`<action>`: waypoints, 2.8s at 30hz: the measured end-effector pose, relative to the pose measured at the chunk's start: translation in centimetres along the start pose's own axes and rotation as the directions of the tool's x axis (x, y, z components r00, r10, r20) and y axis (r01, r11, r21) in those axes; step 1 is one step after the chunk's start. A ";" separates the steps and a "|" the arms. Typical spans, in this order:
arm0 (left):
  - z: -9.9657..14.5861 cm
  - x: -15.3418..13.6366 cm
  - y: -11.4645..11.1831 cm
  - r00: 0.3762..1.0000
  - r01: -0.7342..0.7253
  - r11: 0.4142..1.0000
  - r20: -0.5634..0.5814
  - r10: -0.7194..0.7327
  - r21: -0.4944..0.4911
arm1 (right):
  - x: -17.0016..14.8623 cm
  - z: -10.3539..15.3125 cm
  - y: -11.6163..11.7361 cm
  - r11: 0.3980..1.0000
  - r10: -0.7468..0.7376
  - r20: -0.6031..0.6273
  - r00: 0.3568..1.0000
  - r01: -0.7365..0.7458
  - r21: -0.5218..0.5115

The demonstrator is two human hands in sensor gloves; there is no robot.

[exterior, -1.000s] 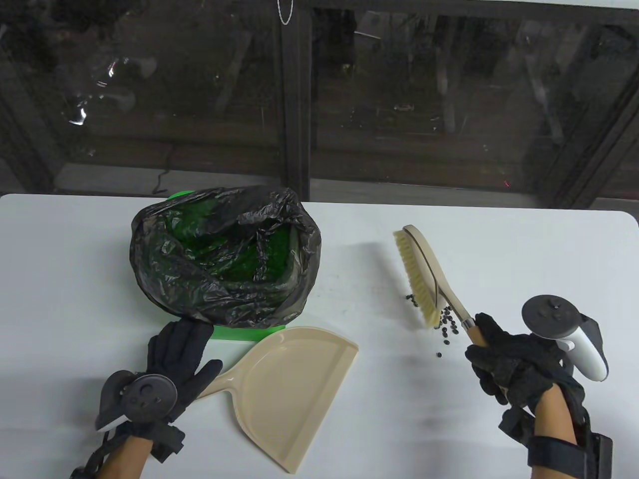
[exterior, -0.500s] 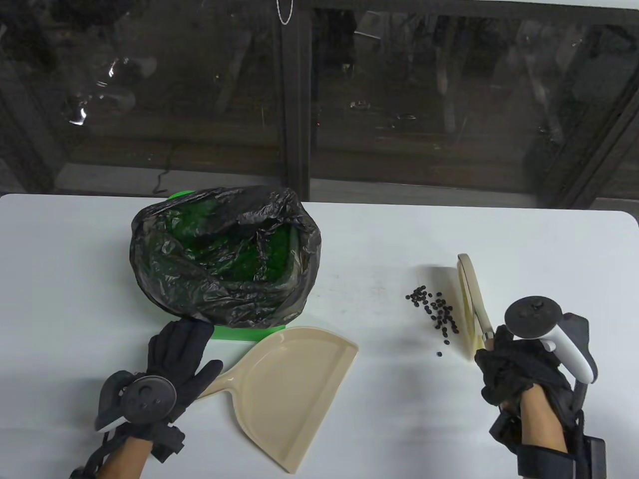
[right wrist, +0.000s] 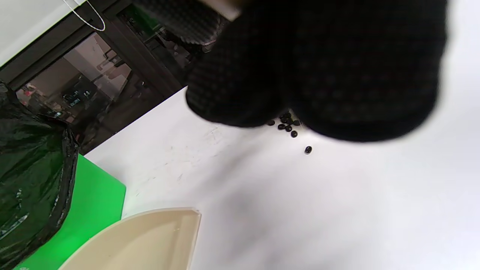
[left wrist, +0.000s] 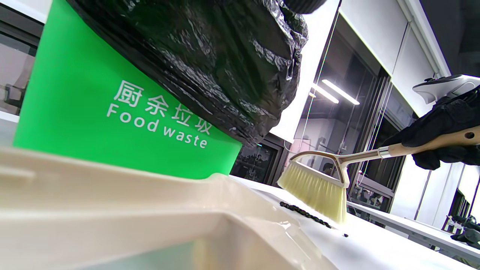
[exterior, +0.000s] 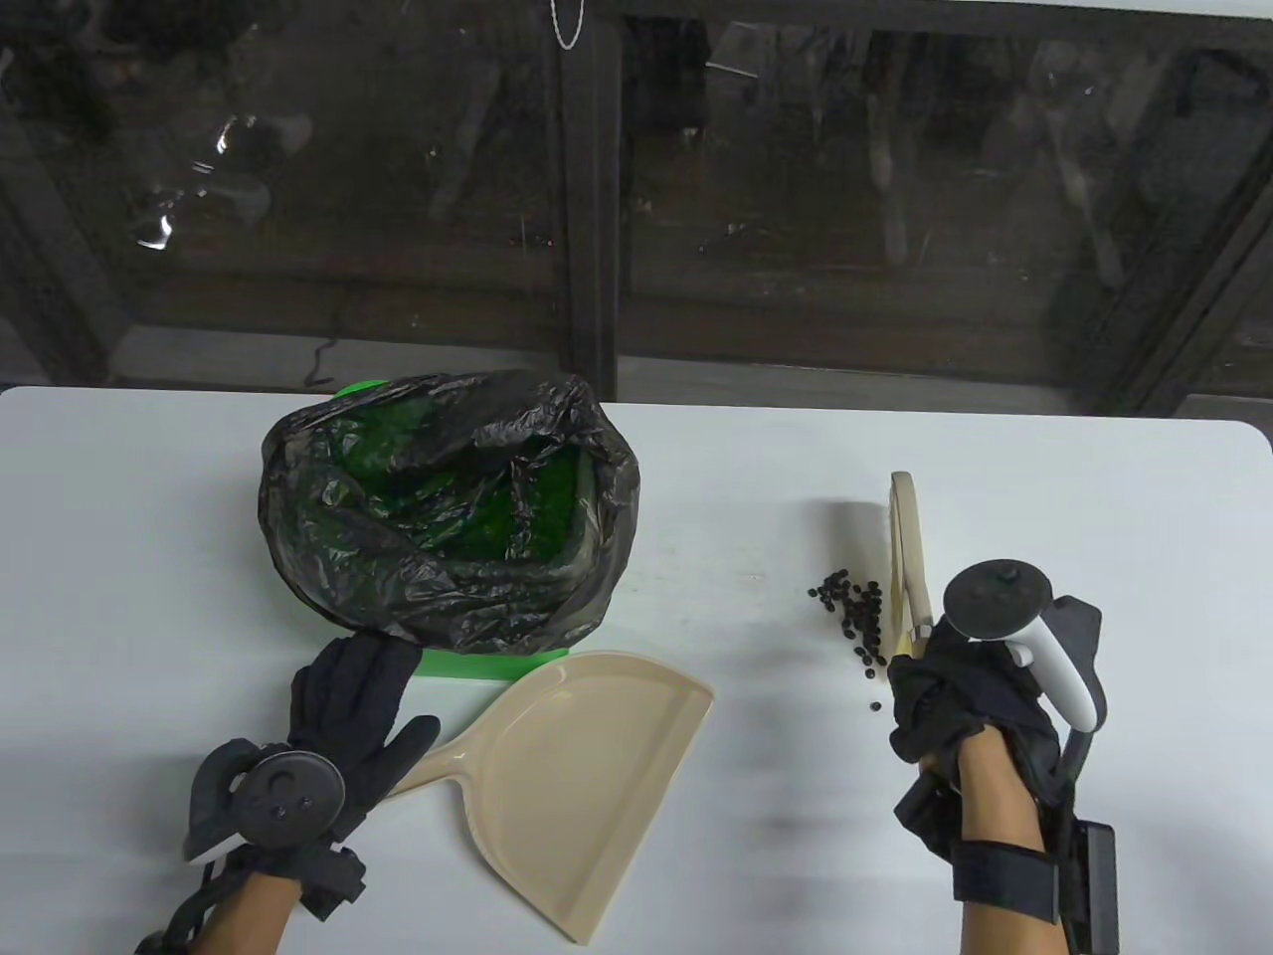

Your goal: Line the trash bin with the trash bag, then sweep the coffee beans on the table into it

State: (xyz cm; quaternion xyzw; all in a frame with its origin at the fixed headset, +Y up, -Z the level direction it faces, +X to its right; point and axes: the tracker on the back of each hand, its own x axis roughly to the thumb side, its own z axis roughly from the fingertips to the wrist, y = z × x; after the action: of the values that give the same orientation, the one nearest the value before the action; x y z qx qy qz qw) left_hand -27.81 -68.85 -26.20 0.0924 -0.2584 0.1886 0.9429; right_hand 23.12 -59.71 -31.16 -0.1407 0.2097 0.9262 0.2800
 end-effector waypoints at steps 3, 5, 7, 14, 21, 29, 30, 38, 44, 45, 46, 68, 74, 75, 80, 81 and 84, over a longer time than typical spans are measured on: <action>0.0 0.0 0.0 1.000 -0.004 1.000 0.006 0.004 -0.002 | -0.3 0.8 -0.6 0.999 0.028 -0.036 0.999 -0.027 0.042; 0.0 0.1 0.0 1.000 -0.005 1.000 0.010 0.005 -0.002 | -0.7 1.3 -0.7 0.997 0.043 -0.065 0.997 -0.039 0.062; 0.0 0.1 0.0 1.000 -0.006 1.000 0.012 0.006 0.001 | -1.1 1.7 -0.5 0.997 0.015 -0.072 0.997 -0.009 0.080; 0.1 0.1 0.0 1.000 -0.010 1.000 0.012 0.010 0.006 | -0.7 2.5 0.9 0.983 -0.129 -0.052 0.990 0.134 0.125; 0.2 0.0 0.3 1.000 -0.010 1.000 0.005 0.010 0.018 | 0.5 1.1 2.2 0.967 -0.247 -0.054 0.967 0.250 0.051; 0.2 0.0 0.4 1.000 -0.017 1.000 0.008 0.017 0.025 | 1.1 -1.2 3.2 0.947 -0.322 -0.034 0.946 0.321 -0.019; 0.2 0.0 0.4 1.000 -0.017 1.000 0.007 0.017 0.025 | 1.1 -1.2 3.2 0.950 -0.313 -0.034 0.949 0.313 -0.025; 0.1 0.0 0.3 1.000 -0.013 1.000 0.000 0.013 0.010 | 0.6 -0.4 1.8 0.992 -0.081 -0.021 0.997 0.078 -0.101; 0.1 0.0 0.3 1.000 -0.001 1.000 -0.007 0.001 0.001 | -0.8 -1.5 3.5 0.964 0.169 -0.032 0.985 -0.172 -0.203; 0.1 0.0 0.3 1.000 0.001 1.000 -0.009 -0.001 0.000 | -1.2 -1.9 4.0 0.958 0.193 -0.032 0.981 -0.195 -0.211; 0.1 0.0 0.3 1.000 0.002 1.000 -0.010 -0.002 0.000 | -1.5 -2.2 4.5 0.952 0.215 -0.029 0.976 -0.216 -0.216; -0.2 0.0 -0.2 0.999 0.017 0.999 -0.031 -0.019 -0.046 | -1.6 0.8 3.4 0.887 0.453 0.222 0.864 -0.411 -0.210; -0.2 -0.1 -0.1 0.999 0.018 0.999 -0.033 -0.019 -0.041 | -1.0 1.8 1.9 0.956 0.291 0.327 0.899 -0.288 -0.060; -0.2 -0.1 -0.1 0.999 0.018 0.999 -0.034 -0.019 -0.040 | -0.9 2.0 1.7 0.961 0.269 0.335 0.903 -0.276 -0.027; -0.3 -0.1 -0.2 0.999 0.018 0.999 -0.034 -0.020 -0.042 | -0.8 2.5 1.4 0.970 0.212 0.376 0.902 -0.240 0.030; -0.2 -0.1 -0.2 0.999 0.018 0.999 -0.034 -0.019 -0.042 | -0.8 2.5 1.3 0.971 0.198 0.382 0.903 -0.232 0.047; -0.2 -0.1 -0.2 0.999 0.017 0.999 -0.035 -0.019 -0.043 | -1.0 2.5 1.6 0.972 0.174 0.406 0.897 -0.222 0.074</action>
State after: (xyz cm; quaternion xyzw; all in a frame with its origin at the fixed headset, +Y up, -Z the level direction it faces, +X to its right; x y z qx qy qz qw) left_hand -27.69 -68.95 -26.46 0.0714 -0.2448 0.1762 0.9508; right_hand 22.65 -60.18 -28.12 0.0891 0.2164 0.9449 0.2289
